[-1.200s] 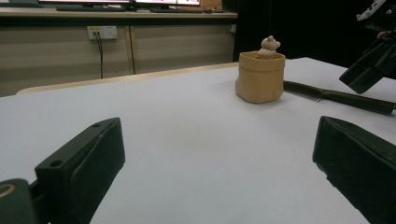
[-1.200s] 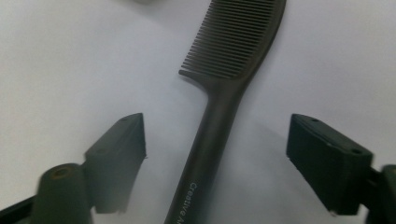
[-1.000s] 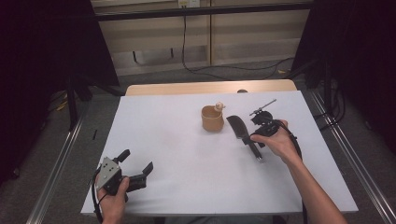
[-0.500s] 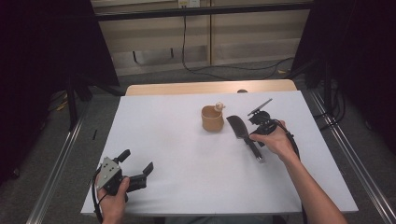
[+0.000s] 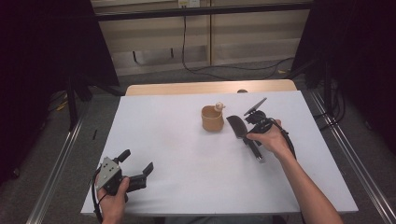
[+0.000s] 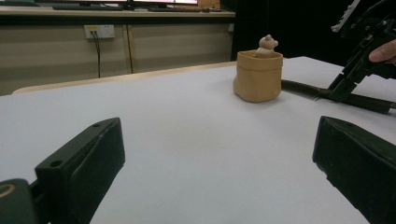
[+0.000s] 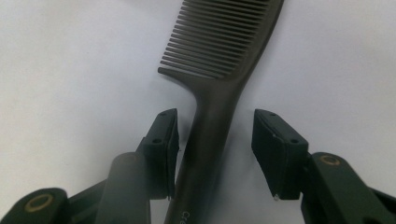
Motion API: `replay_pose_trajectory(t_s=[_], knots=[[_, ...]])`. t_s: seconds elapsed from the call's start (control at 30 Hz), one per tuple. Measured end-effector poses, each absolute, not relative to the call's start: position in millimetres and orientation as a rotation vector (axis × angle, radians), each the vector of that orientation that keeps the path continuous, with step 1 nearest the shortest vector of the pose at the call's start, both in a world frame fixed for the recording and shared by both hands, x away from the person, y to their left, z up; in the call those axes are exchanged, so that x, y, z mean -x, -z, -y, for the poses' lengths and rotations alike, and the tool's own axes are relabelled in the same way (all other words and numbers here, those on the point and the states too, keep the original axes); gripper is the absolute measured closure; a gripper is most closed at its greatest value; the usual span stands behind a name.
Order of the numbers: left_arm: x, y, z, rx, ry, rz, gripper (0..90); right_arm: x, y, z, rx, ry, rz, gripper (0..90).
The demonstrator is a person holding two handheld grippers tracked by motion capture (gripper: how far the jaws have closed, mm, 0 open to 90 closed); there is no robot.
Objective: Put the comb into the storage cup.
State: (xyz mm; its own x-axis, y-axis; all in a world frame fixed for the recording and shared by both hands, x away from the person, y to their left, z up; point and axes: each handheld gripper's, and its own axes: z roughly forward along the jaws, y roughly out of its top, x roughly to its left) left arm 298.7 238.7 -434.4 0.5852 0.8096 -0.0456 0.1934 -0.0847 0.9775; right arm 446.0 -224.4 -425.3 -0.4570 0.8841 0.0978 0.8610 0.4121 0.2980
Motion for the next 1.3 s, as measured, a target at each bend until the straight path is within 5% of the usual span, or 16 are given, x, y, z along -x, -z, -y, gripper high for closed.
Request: replay_pose_trajectory(t_s=[1.3], knots=[[-298, 434, -238, -1.609, -0.638, -0.858, 2.4, -448, 426, 214, -1.686, -0.37, -2.477, 64.3]])
